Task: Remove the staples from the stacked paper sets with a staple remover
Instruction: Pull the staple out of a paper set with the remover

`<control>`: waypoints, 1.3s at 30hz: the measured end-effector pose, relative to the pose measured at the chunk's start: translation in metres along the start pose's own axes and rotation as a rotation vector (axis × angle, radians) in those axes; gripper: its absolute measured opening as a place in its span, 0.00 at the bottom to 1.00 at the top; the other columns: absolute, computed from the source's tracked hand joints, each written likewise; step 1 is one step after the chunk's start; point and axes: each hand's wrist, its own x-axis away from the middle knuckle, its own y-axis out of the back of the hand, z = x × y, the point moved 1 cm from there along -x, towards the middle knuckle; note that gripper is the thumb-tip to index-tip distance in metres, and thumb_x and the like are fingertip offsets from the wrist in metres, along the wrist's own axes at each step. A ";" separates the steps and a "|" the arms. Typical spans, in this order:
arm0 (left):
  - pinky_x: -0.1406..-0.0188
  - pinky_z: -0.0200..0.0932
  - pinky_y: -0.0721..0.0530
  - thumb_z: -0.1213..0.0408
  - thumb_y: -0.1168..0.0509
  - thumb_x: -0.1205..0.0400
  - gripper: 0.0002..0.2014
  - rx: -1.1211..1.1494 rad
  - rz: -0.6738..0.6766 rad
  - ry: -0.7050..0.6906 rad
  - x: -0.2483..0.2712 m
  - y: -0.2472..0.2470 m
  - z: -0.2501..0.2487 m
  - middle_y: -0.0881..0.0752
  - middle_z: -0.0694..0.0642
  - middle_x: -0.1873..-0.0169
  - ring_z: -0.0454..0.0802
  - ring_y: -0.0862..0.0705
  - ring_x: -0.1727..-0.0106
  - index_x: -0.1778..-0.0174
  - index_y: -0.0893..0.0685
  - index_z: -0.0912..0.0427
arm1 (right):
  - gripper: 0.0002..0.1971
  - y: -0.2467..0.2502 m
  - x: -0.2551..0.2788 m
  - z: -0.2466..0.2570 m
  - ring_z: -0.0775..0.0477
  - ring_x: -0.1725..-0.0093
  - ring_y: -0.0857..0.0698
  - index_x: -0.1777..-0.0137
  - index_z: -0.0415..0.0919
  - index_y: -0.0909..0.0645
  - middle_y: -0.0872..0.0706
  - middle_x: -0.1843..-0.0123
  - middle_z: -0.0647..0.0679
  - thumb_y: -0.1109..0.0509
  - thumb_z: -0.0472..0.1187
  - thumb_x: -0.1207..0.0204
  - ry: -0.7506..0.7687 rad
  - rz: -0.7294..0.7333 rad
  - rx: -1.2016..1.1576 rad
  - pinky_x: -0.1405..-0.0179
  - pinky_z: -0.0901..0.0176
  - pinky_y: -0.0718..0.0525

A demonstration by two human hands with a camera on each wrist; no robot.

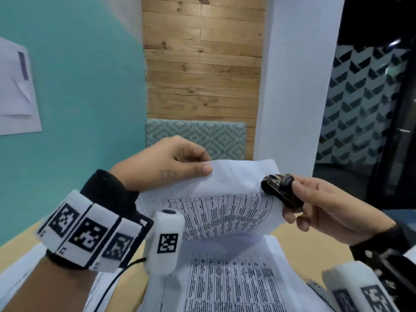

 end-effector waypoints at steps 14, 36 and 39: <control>0.63 0.42 0.22 0.57 0.27 0.27 0.09 0.222 -0.093 0.123 0.008 -0.024 -0.002 0.11 0.67 0.65 0.47 0.20 0.68 0.60 0.11 0.60 | 0.21 -0.054 0.011 0.035 0.59 0.59 0.19 0.47 0.52 0.15 0.17 0.51 0.56 0.22 0.53 0.41 0.612 -0.196 1.146 0.65 0.77 0.25; 0.53 0.47 0.19 0.62 0.34 0.30 0.08 0.500 0.051 0.214 -0.006 -0.047 0.010 0.12 0.61 0.62 0.52 0.16 0.60 0.60 0.11 0.58 | 0.16 -0.075 -0.024 0.004 0.38 0.73 0.19 0.56 0.38 0.13 0.20 0.60 0.43 0.28 0.40 0.46 0.572 -0.071 1.586 0.82 0.49 0.19; 0.45 0.52 0.19 0.65 0.33 0.30 0.10 0.567 0.069 0.232 -0.008 -0.052 0.015 0.13 0.72 0.55 0.56 0.18 0.56 0.56 0.12 0.65 | 0.16 -0.073 -0.026 0.003 0.38 0.73 0.20 0.57 0.38 0.12 0.19 0.61 0.43 0.29 0.40 0.46 0.557 -0.054 1.602 0.82 0.49 0.19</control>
